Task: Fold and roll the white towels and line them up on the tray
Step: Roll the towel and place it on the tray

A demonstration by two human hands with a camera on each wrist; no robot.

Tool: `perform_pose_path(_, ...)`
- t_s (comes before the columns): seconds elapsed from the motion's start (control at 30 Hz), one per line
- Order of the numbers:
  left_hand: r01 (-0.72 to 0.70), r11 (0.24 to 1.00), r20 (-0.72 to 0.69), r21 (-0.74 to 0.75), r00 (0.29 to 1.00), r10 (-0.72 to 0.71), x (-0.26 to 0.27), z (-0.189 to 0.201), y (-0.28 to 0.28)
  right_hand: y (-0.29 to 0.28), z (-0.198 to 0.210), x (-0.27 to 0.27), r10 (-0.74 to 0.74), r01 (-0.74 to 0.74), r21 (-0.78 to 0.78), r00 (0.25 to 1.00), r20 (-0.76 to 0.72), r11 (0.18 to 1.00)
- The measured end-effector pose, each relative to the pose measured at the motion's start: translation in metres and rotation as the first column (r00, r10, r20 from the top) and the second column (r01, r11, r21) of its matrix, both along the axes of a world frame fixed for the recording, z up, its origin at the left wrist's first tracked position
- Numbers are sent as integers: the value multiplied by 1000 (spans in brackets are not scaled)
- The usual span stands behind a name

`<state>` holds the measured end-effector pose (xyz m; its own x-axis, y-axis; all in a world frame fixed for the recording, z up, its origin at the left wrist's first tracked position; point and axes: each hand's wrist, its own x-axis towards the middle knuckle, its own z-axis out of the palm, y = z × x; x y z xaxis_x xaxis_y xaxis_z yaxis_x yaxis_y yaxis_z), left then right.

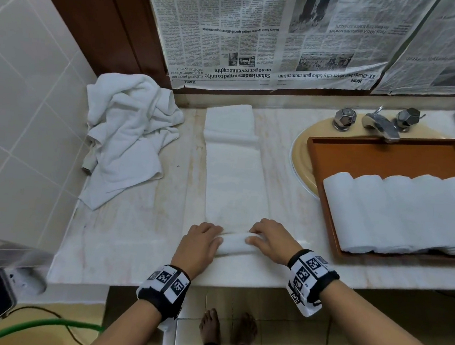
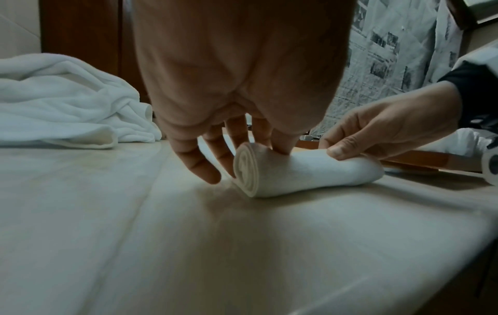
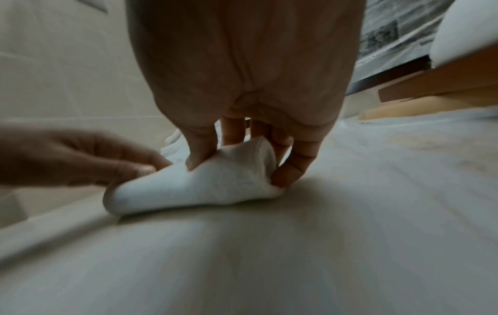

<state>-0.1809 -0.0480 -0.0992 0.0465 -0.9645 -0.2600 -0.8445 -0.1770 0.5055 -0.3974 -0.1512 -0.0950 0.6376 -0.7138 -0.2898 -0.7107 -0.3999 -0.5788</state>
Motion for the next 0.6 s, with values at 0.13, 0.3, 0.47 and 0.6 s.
perform_pose_path(0.13,9,1000,-53,-11,999,-9,-2,0,3,9,2,0,-115,111,65,991,66,992)
perform_pose_path(0.3,10,1000,-25,13,1000,-10,-3,1,8,21,7,2,-63,62,-69,998,-13,996)
perform_pose_path(0.47,52,998,-9,41,999,-52,-3,4,10,41,5,0,56,-80,-245,993,-102,966)
perform_pose_path(0.6,47,996,74,78,996,-52,-12,7,18,37,4,-4,-58,58,-9,997,49,998)
